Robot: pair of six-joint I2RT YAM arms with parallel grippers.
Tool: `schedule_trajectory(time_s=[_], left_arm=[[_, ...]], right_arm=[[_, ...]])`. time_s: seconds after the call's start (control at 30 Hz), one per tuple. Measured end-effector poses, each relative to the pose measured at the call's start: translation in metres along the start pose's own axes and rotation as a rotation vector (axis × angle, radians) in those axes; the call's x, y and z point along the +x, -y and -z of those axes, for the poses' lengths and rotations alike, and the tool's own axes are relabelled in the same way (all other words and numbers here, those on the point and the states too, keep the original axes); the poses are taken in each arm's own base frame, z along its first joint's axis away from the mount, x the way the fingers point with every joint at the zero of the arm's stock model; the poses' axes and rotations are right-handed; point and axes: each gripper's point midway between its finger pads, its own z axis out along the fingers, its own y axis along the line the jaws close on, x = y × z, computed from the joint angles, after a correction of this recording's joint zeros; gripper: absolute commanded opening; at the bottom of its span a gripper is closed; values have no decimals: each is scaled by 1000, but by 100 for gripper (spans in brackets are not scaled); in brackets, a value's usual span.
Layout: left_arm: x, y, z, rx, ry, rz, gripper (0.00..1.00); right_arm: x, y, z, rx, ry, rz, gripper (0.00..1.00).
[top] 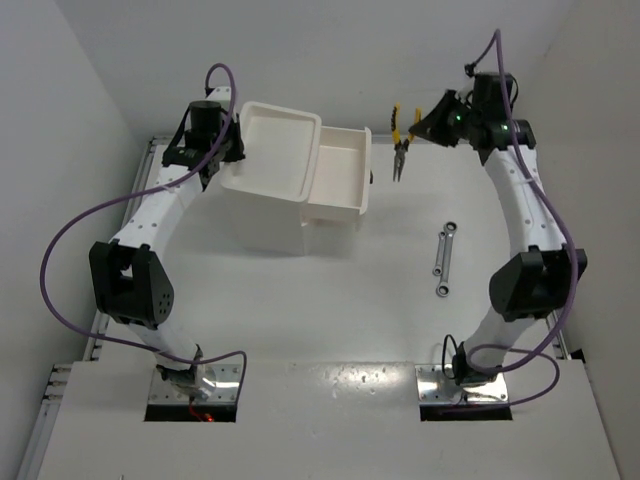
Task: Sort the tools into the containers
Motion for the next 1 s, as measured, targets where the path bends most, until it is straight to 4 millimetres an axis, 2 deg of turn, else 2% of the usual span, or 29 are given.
schedule_trajectory(time_s=[0.1, 0.17, 0.2, 0.33, 0.47, 0.5, 0.53, 0.57, 0.63, 0.67, 0.8, 0.83, 0.87, 0.93, 1.0], left_arm=[[0, 0, 0, -1, 2, 0, 0], [0, 2, 0, 0, 4, -2, 0], [0, 1, 0, -2, 4, -3, 0], [0, 1, 0, -4, 6, -2, 0], [0, 0, 0, -8, 8, -2, 0], [0, 0, 0, -9, 8, -2, 0], [0, 0, 0, -9, 9, -2, 0], [0, 0, 0, -9, 10, -2, 0], [0, 0, 0, -10, 10, -2, 0], [0, 0, 0, -10, 11, -2, 0], [0, 0, 0, -12, 12, -2, 0], [0, 0, 0, -12, 13, 0, 0], [0, -1, 1, -13, 13, -1, 0], [0, 0, 1, -13, 14, -1, 0], [0, 0, 1, -13, 14, -1, 0]], right_arm=[[-23, -43, -13, -32, 35, -24, 0], [-22, -64, -28, -59, 31, -39, 0], [-15, -72, -37, -65, 12, -53, 0], [27, -78, -71, -29, -105, -98, 0], [64, -67, -99, 30, -197, -152, 0], [73, -62, -103, 46, -219, -167, 3], [78, -59, -104, 55, -234, -177, 14], [83, -59, -105, 57, -245, -185, 36], [83, -63, -106, 41, -249, -200, 44], [82, -67, -107, 22, -245, -201, 51], [77, -85, -108, -62, -237, -186, 64], [76, -92, -107, -92, -237, -178, 58], [73, -98, -107, -121, -231, -167, 37], [65, -108, -104, -177, -209, -141, 15], [56, -115, -97, -205, -179, -113, 0]])
